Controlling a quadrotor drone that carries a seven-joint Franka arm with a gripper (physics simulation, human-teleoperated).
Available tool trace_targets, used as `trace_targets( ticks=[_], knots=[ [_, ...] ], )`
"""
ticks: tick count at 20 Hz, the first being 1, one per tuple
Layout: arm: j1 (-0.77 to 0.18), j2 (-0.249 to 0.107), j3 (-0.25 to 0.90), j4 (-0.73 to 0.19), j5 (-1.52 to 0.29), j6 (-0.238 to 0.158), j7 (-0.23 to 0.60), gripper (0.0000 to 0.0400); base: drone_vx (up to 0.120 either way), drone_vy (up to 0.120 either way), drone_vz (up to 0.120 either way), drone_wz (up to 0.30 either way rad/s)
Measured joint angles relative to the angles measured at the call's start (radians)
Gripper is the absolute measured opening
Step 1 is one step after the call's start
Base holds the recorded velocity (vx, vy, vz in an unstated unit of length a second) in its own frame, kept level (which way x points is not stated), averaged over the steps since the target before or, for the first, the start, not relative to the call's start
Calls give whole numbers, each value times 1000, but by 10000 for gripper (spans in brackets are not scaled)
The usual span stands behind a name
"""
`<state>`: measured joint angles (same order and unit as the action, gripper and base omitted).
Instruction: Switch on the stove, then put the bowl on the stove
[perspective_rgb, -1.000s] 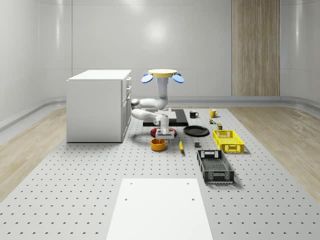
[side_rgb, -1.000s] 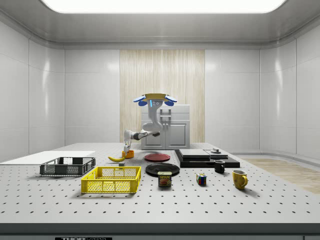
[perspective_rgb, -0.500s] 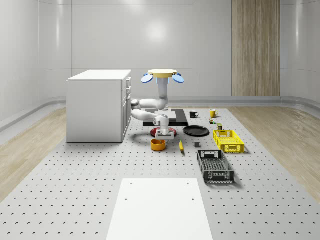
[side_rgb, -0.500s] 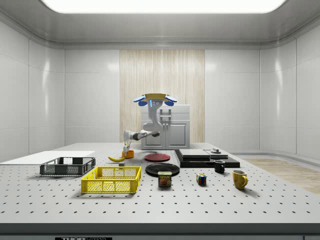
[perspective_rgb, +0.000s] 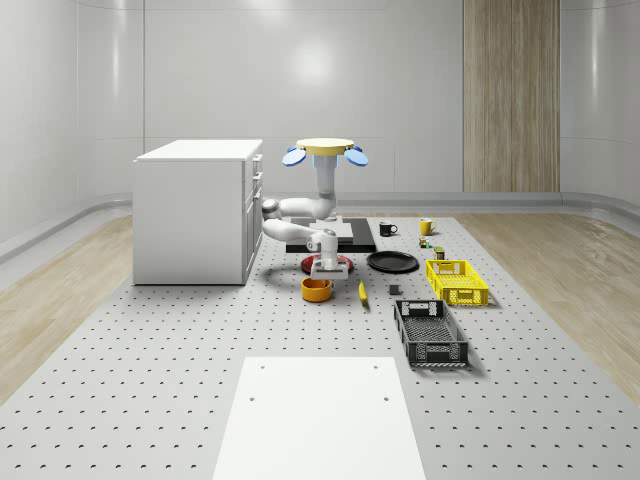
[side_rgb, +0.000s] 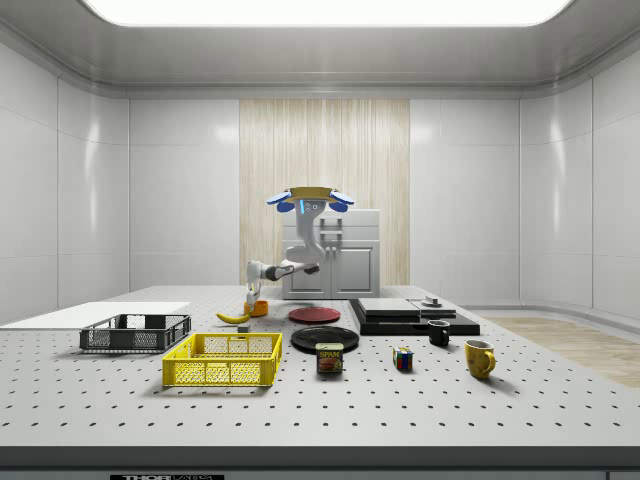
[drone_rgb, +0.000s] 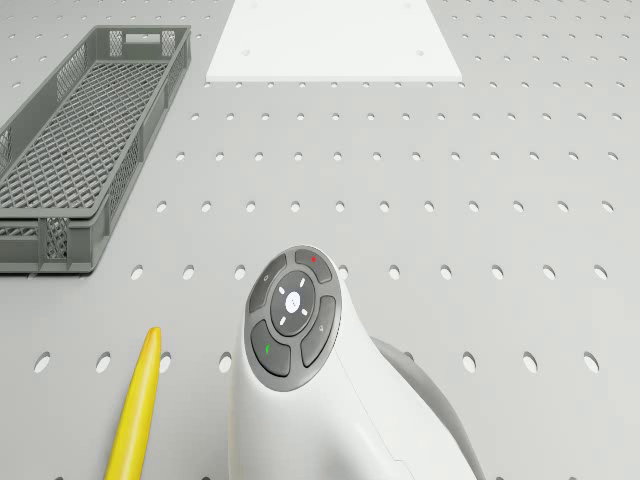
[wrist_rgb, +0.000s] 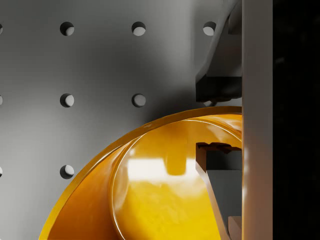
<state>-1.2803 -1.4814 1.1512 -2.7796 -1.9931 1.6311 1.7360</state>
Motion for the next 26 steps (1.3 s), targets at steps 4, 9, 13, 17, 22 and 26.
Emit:
trace_targets(
  ticks=[4, 9, 13, 17, 22, 26],
  knots=[
    [2, 2, 3, -2, 2, -4, -1, 105, 0, 0, 0, 0],
    [10, 3, 47, -18, 43, -25, 0, 101, 0, 0, 104, 0],
    [14, 3, 74, -27, 68, -36, 1, 100, -90, 90, 120, 0],
    [15, 2, 86, -30, 80, -40, 2, 100, -120, 120, 120, 0],
    [15, 0, 92, -32, 86, -41, 3, 100, -120, 120, 120, 0],
    [15, -2, 94, -32, 88, -40, 3, 100, -120, 120, 120, 0]
  ],
)
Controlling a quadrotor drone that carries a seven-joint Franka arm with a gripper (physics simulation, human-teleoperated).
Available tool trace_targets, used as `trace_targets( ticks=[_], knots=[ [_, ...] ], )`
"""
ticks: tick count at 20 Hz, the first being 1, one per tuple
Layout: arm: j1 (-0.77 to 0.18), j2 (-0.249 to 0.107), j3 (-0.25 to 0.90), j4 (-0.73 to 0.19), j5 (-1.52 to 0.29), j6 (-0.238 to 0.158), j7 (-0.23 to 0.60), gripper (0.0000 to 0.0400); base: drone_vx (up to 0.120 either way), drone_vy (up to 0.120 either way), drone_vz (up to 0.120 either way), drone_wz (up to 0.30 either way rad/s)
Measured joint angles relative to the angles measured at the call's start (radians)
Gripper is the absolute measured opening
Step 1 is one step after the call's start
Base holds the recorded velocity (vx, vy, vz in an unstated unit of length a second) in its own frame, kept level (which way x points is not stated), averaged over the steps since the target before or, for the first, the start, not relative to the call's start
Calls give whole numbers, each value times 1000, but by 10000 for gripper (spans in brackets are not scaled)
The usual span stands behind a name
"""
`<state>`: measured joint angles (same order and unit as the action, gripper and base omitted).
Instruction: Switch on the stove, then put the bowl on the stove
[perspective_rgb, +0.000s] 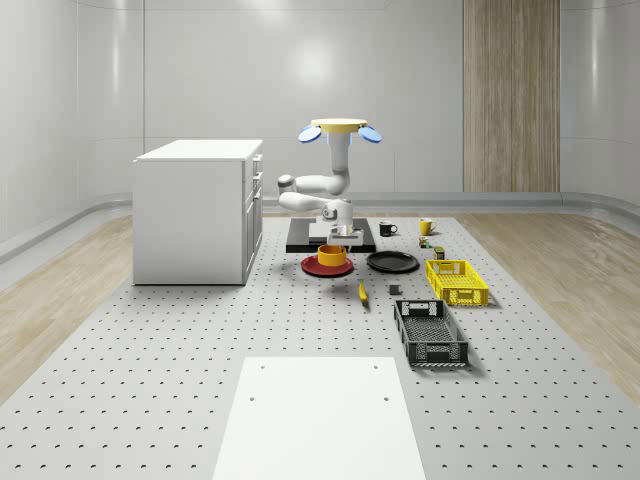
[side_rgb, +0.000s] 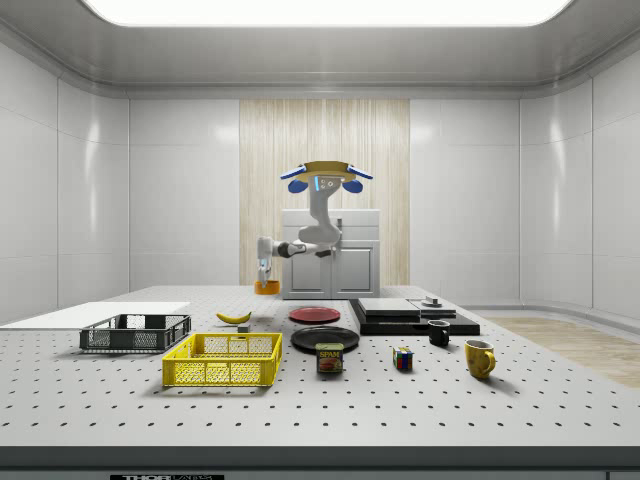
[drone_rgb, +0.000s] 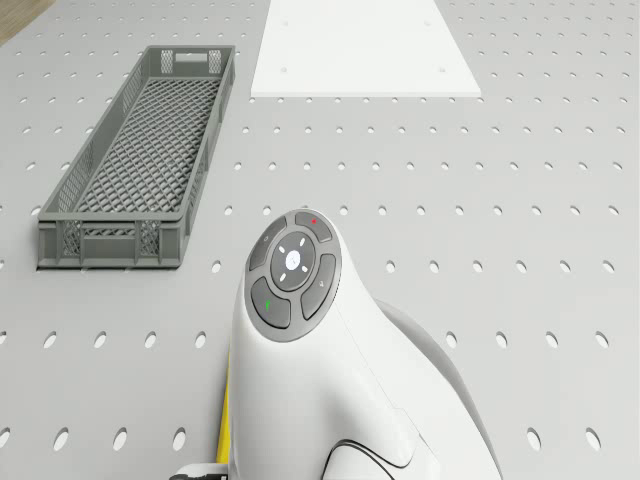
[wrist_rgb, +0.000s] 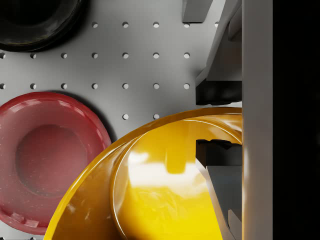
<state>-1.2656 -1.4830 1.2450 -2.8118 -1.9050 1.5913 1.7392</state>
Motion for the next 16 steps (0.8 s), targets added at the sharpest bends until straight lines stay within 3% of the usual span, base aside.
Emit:
trace_targets(
  ticks=[5, 16],
  knots=[
    [-1, -2, 1, 0, 2, 2, 1, 100, -120, 104, 104, 0],
    [-2, -6, 2, 0, 4, 5, 2, 100, -120, 0, 0, 0]
  ],
)
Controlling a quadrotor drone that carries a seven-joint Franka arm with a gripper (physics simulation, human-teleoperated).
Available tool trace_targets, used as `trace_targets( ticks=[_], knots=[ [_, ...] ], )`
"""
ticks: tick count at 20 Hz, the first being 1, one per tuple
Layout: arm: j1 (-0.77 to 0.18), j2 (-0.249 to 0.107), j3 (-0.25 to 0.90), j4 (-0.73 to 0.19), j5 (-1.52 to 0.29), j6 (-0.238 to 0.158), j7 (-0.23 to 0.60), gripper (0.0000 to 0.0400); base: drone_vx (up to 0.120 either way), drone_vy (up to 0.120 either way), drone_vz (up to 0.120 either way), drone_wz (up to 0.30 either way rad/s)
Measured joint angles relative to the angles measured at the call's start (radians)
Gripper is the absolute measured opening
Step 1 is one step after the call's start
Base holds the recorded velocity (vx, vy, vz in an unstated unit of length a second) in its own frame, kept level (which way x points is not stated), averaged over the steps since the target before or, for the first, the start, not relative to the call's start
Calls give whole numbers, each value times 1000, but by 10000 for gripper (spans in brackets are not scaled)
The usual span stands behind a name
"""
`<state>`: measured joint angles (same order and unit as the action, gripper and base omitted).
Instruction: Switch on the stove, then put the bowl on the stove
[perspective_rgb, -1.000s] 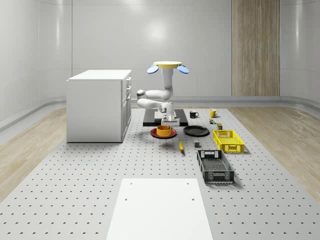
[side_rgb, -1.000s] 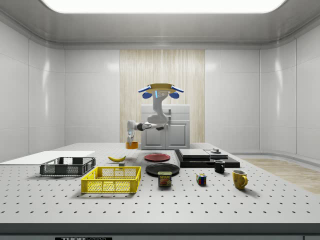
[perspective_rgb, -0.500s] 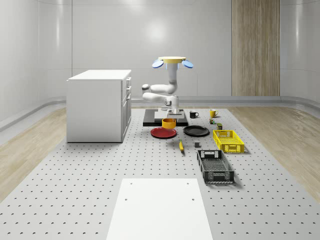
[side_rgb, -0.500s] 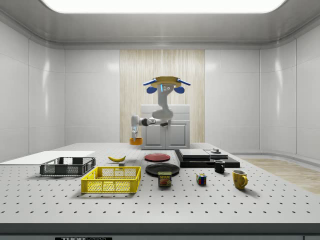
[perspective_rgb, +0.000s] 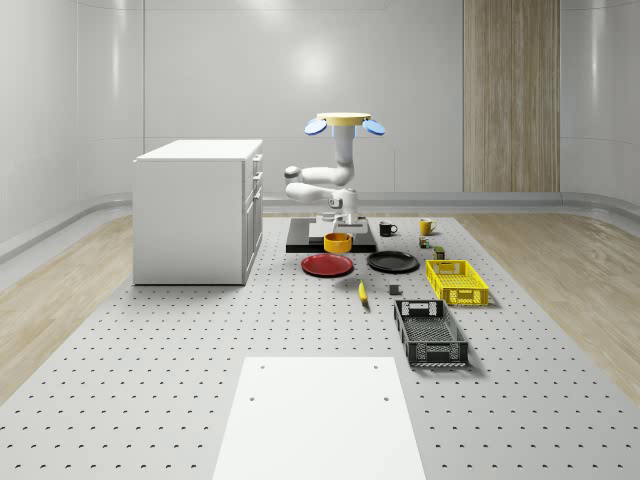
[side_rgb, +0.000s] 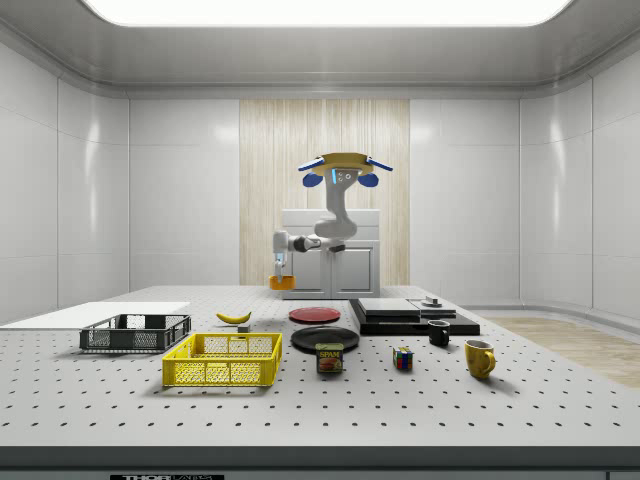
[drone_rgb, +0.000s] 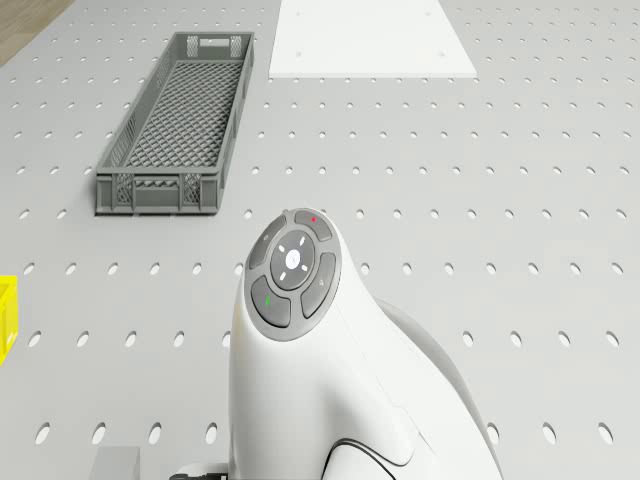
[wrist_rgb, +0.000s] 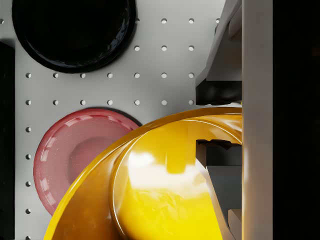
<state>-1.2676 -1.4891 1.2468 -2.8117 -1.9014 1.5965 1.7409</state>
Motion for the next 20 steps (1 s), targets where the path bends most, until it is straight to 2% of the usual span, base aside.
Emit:
trace_targets(
  ticks=[8, 10, 13, 16, 20],
  knots=[
    [-1, -3, 0, 0, 1, 2, 1, 100, -120, 0, 0, 0],
    [-1, -3, 0, 0, 1, 3, 1, 100, -120, -100, 0, 0],
    [-1, -4, 1, 0, 2, 4, 1, 100, -120, 0, 0, 0],
    [-2, -5, 1, 0, 2, 5, 1, 100, -120, 0, 93, 0],
    [-2, -6, 1, 0, 3, 6, 2, 100, -120, -40, 0, 0]
  ],
)
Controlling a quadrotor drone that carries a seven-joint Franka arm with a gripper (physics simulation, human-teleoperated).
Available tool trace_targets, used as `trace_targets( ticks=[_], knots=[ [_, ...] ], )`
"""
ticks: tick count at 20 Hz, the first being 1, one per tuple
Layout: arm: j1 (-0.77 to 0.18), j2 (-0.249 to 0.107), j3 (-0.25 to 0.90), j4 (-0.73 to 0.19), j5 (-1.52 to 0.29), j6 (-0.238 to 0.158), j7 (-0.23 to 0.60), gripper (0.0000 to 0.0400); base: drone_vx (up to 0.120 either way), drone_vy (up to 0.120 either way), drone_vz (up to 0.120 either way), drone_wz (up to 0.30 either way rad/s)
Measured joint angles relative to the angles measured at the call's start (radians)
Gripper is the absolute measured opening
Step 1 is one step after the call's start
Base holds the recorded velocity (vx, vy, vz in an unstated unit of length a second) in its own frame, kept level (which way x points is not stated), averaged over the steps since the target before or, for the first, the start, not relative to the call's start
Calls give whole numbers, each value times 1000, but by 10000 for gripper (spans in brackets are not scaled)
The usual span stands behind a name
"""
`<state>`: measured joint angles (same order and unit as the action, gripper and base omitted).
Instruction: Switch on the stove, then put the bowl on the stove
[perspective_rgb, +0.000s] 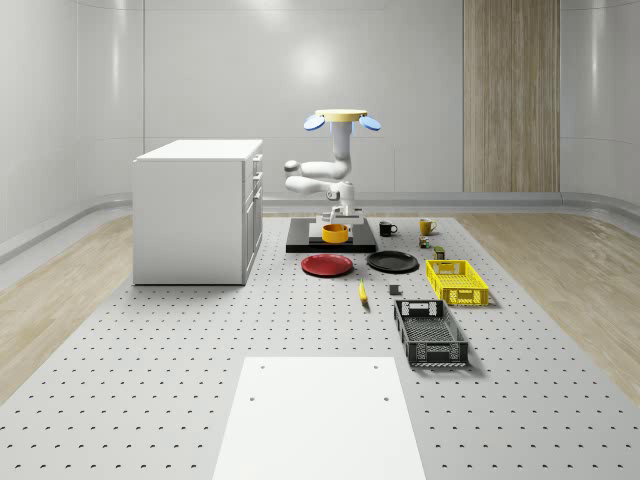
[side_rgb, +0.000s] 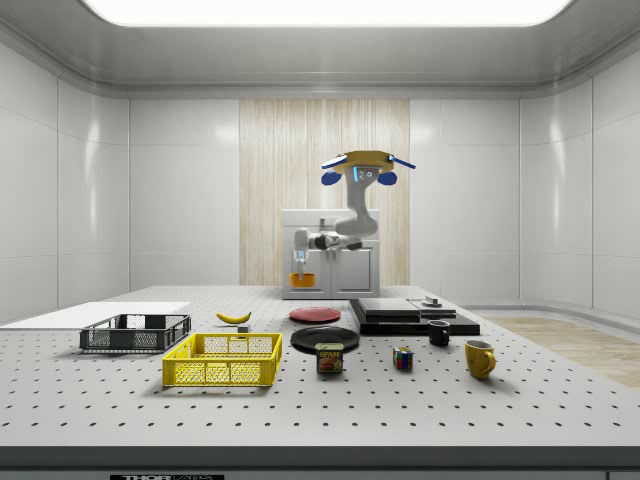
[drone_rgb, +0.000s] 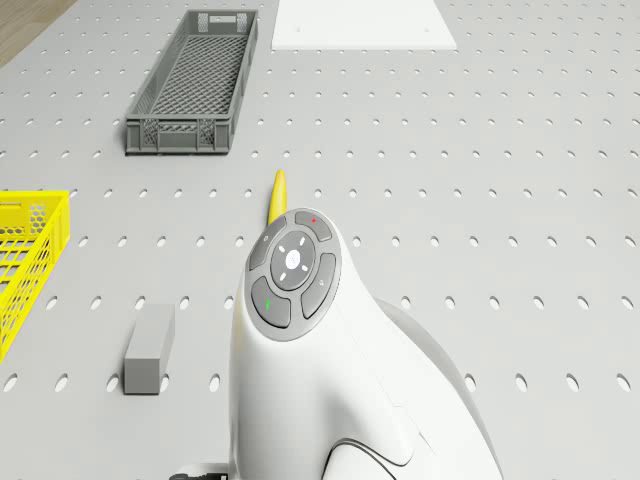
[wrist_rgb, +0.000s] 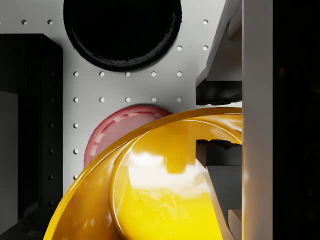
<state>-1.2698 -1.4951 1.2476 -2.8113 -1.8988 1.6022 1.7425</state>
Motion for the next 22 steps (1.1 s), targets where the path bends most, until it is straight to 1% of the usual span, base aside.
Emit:
trace_targets(
  ticks=[10, 12, 22],
  knots=[
    [-1, -2, 0, 0, 1, 2, 1, 100, -120, -4, 0, 0],
    [-1, -3, 0, 0, 1, 3, 1, 100, -120, -120, 0, 0],
    [-2, -5, 1, 0, 2, 5, 1, 100, -120, 0, 0, 0]
  ],
)
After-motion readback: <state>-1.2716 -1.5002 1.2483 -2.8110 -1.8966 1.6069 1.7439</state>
